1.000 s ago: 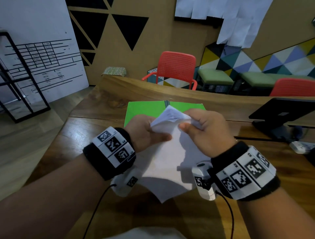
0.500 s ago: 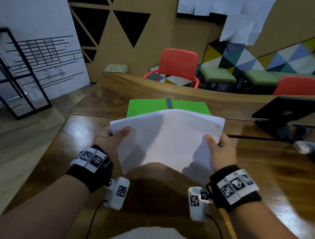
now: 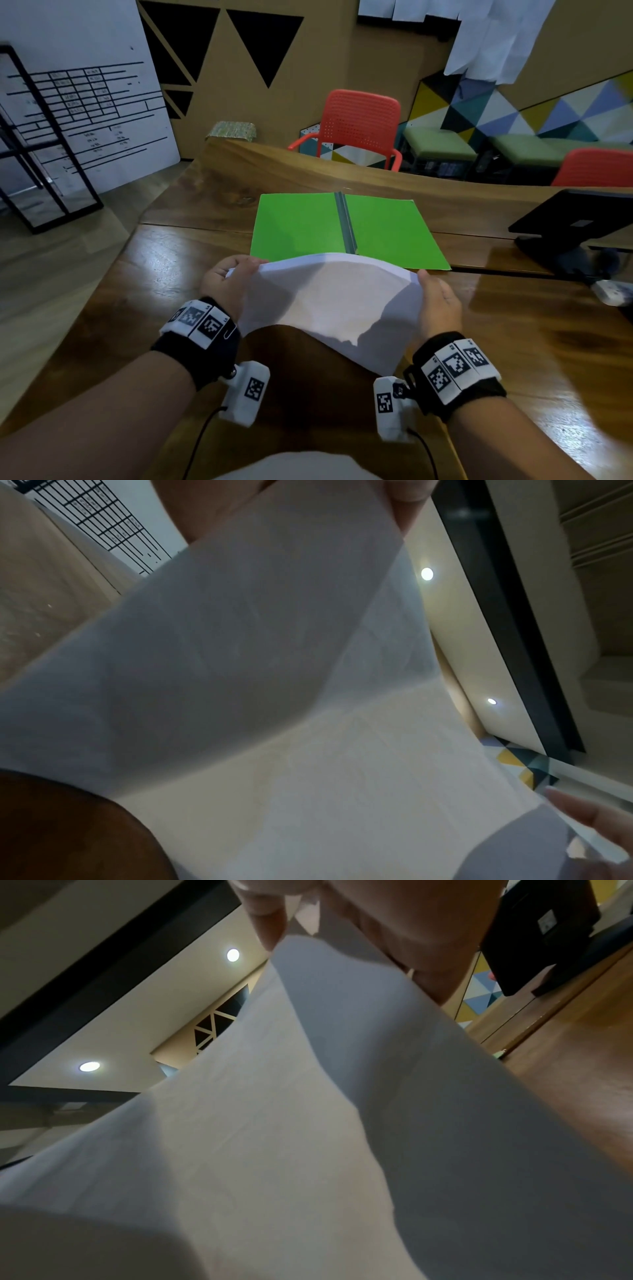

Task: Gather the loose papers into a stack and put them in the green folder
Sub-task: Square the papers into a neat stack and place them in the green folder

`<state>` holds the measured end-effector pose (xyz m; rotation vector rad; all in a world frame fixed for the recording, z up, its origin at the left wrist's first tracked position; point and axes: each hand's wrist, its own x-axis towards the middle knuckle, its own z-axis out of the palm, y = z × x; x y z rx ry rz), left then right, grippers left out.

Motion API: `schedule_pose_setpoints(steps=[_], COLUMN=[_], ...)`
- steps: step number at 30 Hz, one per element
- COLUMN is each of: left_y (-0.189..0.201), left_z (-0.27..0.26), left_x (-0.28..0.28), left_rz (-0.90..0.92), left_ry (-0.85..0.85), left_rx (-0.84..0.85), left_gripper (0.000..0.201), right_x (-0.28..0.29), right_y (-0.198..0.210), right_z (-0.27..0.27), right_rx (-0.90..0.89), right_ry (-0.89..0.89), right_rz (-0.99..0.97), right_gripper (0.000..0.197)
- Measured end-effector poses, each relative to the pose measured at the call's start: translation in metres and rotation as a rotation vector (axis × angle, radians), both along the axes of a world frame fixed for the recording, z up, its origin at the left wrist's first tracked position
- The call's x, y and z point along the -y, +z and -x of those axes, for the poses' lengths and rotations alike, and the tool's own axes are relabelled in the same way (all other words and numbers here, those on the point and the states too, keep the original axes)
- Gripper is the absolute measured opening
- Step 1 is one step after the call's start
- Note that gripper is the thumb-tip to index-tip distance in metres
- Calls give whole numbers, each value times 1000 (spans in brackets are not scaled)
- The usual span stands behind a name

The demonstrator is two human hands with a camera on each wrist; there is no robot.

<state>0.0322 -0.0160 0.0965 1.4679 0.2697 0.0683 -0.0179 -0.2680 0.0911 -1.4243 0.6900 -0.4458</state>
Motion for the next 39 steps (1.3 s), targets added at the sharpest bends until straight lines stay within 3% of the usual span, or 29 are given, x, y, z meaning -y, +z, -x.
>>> schedule_pose_setpoints(steps=[4,7,8,10,12,18,27,28,29,30,31,33,35,38,39], left_y=[-4,-3,-3,0,8,22,11,15,20,28,37,60,83,97,99], left_z=[0,2,3,3,4,12,-4,-6,-7,-7,-5,5,16,20,20], left_x=[-3,-5,-3,2,6,1,-20,-22,-23,-22,-20,-5,17,41,43], left_rz=[4,-45,-95,-247,-262,-139,-236,-319,-501,-720,-899,-1128,-1222,-1231,-1198], left_ry=[-24,-172,-201,-162,-102,-104,-181,-131,-76,-46,-41,-173,-410,-651,-688], left_rx=[52,80,70,3,-17,85,4,-2,-7,15,95,335,452,495,530], left_gripper=[11,53,51,23,13,21,28,25,40,68,92,111,103,43,33], right_x=[3,4,4,3,1,5,6,5,2,-2,-6,-19,-38,-56,-56], right_y=[1,-2,-3,-5,-2,6,-2,2,9,18,28,51,76,103,107], right_z=[-1,1,1,2,2,12,16,15,15,15,15,17,22,30,30], right_rx=[15,68,84,87,104,237,103,110,120,133,152,204,232,290,294], right_ry=[15,103,121,138,122,143,251,260,270,283,301,366,442,477,478], right_rz=[2,-23,-23,17,25,45,-45,-24,3,37,82,216,428,694,732], right_gripper=[38,14,12,19,21,24,35,34,29,26,26,28,29,23,19])
